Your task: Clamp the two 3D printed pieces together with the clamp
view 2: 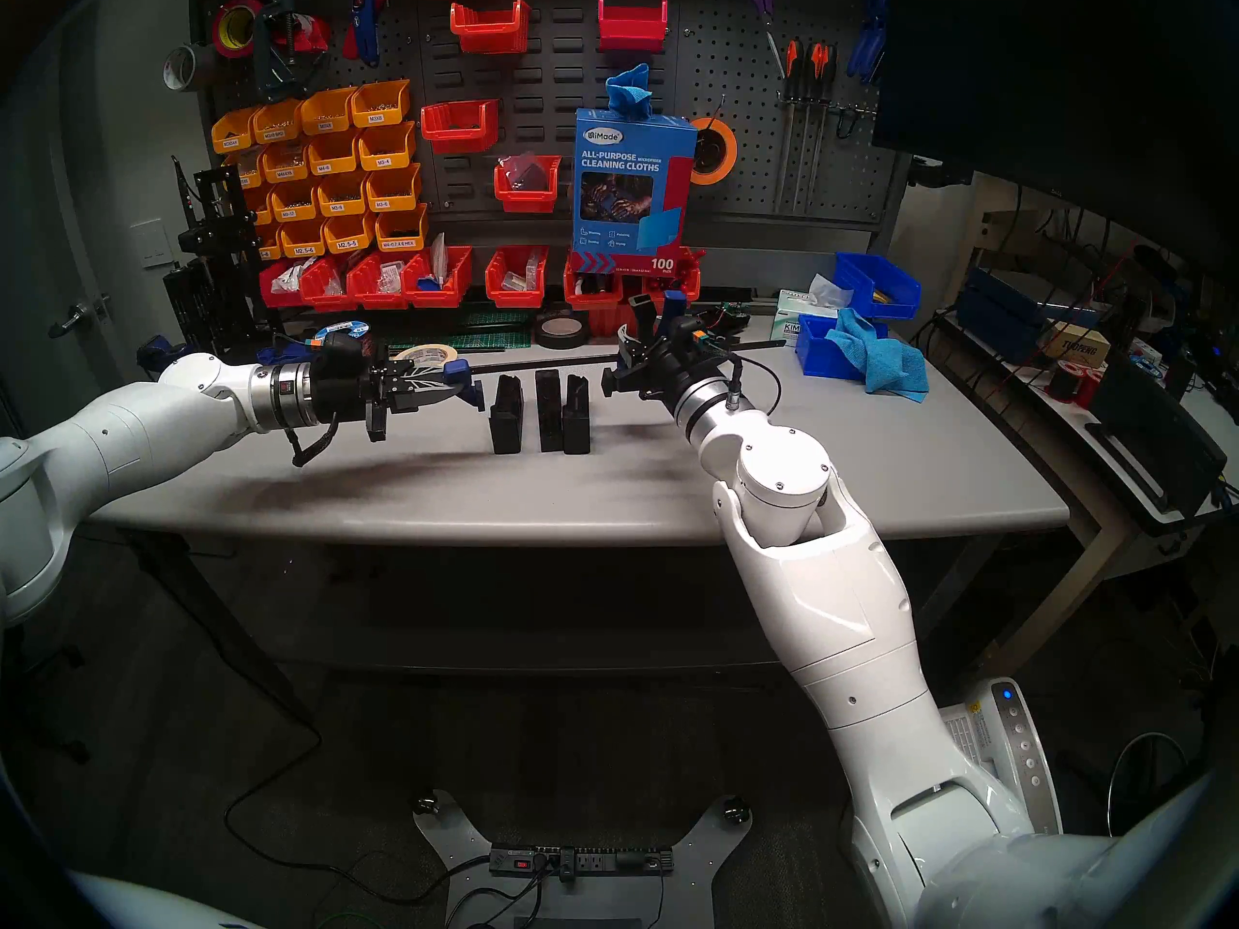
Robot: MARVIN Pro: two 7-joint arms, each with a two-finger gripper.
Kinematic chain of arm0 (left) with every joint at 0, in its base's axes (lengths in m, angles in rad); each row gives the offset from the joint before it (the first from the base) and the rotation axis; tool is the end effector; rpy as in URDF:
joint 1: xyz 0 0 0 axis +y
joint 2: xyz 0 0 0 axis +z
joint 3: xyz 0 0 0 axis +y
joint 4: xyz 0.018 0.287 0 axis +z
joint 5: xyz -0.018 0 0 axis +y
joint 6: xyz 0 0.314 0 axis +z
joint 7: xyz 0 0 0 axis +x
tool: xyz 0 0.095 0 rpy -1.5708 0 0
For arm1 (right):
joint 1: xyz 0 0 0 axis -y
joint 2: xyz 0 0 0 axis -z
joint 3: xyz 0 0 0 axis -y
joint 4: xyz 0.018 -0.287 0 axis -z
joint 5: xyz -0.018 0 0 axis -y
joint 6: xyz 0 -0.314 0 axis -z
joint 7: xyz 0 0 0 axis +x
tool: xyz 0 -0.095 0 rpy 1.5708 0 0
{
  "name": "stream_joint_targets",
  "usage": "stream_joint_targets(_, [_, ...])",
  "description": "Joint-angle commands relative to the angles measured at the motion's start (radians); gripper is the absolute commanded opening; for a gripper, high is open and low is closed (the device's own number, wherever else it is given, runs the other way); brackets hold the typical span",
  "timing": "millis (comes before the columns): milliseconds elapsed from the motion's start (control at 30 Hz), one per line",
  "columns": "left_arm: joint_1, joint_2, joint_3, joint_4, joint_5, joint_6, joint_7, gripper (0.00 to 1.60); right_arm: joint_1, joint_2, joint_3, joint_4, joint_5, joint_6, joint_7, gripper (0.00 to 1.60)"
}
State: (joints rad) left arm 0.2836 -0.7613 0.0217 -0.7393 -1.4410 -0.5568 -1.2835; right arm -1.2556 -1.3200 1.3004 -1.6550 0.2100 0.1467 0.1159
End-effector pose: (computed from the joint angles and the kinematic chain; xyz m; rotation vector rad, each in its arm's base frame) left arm 0.5290 0.1450 -0.1585 1.3769 -1.3578 1.5734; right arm 0.4816 0.0531 -0.1633 -1.8538 -0.5066 -2.2316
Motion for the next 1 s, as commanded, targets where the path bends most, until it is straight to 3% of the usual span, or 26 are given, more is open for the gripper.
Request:
stream_joint_targets(0, [-0.035, 0.009, -0.009, 0.026, 0.000, 0.002, -0.108, 0.00, 0.035, 0.010, 0.020, -0.014, -0.002, -0.023, 0.005, 0.00])
stream_joint_targets(967, [-0.024, -0.044, 0.007, 0.111, 0.007, 0.001, -0.109, 0.00, 0.012, 0.029, 0.025, -0.042, 0.008, 0.002, 0.037, 0.00])
